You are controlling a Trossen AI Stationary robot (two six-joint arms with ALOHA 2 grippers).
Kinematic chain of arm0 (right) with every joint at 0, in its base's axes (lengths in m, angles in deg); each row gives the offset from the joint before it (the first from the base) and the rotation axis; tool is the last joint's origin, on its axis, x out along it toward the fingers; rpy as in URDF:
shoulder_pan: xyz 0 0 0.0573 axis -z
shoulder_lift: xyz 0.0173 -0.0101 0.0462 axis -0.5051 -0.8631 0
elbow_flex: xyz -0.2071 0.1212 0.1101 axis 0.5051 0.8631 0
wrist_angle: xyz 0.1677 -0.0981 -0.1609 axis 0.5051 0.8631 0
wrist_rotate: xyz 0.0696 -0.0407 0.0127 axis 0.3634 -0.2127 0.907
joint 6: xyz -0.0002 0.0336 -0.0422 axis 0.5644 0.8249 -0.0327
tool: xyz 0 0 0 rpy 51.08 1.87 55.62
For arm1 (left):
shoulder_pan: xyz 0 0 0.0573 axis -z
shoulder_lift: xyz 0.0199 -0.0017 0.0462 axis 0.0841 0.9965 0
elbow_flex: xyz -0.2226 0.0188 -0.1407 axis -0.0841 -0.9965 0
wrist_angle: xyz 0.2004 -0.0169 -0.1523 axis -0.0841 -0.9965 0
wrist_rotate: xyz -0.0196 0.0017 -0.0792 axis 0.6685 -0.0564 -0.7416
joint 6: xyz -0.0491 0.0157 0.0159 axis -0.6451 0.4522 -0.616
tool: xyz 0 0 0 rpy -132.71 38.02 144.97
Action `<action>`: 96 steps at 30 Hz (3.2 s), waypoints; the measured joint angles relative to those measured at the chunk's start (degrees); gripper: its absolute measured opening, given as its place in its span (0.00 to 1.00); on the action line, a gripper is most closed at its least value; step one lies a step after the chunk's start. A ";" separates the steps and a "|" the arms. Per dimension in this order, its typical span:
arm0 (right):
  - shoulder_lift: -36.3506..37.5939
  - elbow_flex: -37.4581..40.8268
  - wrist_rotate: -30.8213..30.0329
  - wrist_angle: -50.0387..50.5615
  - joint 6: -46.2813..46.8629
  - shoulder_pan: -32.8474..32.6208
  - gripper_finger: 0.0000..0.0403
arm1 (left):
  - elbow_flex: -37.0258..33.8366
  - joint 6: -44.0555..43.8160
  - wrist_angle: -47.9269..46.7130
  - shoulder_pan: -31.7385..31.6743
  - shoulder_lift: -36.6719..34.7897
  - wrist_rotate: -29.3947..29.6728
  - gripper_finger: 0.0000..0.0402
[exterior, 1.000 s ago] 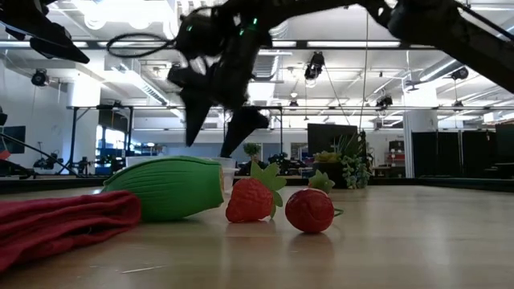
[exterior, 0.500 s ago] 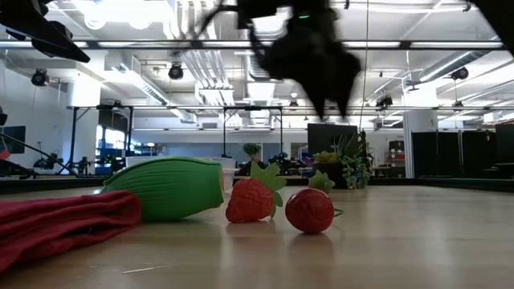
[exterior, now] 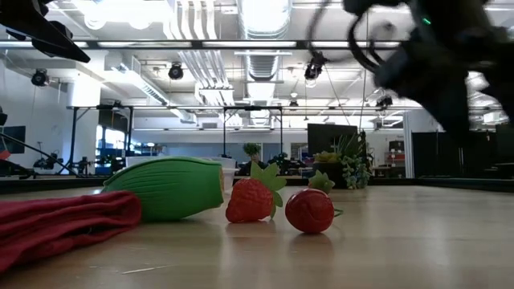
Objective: Pick and placing Produce into tupperware
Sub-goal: Put the right pink peach into the transparent bin
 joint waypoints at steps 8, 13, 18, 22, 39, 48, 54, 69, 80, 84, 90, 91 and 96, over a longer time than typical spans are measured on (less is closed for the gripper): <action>1.96 9.11 2.38 -11.68 18.16 -7.46 0.81 | 0.00 -0.27 -0.01 -0.02 0.00 -0.01 0.80; 2.25 12.50 2.23 -14.87 26.59 -11.14 0.81 | 0.00 -0.27 -0.01 -0.02 0.00 0.02 0.80; 2.31 14.84 1.30 -18.02 30.35 -12.87 0.81 | 0.00 -0.27 -0.01 -0.02 0.00 0.02 0.80; 2.46 16.02 0.43 -20.29 31.00 -12.95 0.81 | 0.00 -0.31 -0.01 -0.02 0.00 0.02 0.80; 2.50 17.04 -0.66 -23.16 29.70 -13.71 0.49 | 0.00 -0.35 -0.01 -0.02 0.00 0.00 0.80; 2.50 17.15 -1.10 -23.85 31.35 -15.78 0.50 | 0.00 -0.42 -0.01 0.00 0.00 0.00 0.80; 2.37 16.71 -1.08 -24.20 31.94 -16.57 0.50 | 0.00 -0.42 -0.01 -0.02 0.00 0.00 0.80; 2.31 16.32 -1.39 -24.78 31.23 -16.77 0.42 | 0.00 -0.44 0.00 0.00 0.00 -0.01 0.80; 2.31 16.21 -1.96 -23.72 31.48 -16.81 0.27 | 0.00 -0.43 0.01 0.00 0.00 0.00 0.80; 2.33 16.17 -2.08 -22.51 31.79 -16.80 0.29 | 0.00 -0.43 0.02 -0.01 0.00 0.00 0.80; 2.39 16.17 -2.15 -22.11 30.97 -16.77 0.39 | 0.00 -0.42 0.47 -0.01 0.00 0.00 0.80; 2.39 16.17 -2.13 -22.10 30.79 -16.77 0.41 | 0.00 -0.40 0.65 0.00 0.00 0.00 0.80; 2.42 16.21 -2.94 -21.88 29.90 -16.77 0.48 | 0.00 -0.39 0.65 0.00 0.00 0.00 0.80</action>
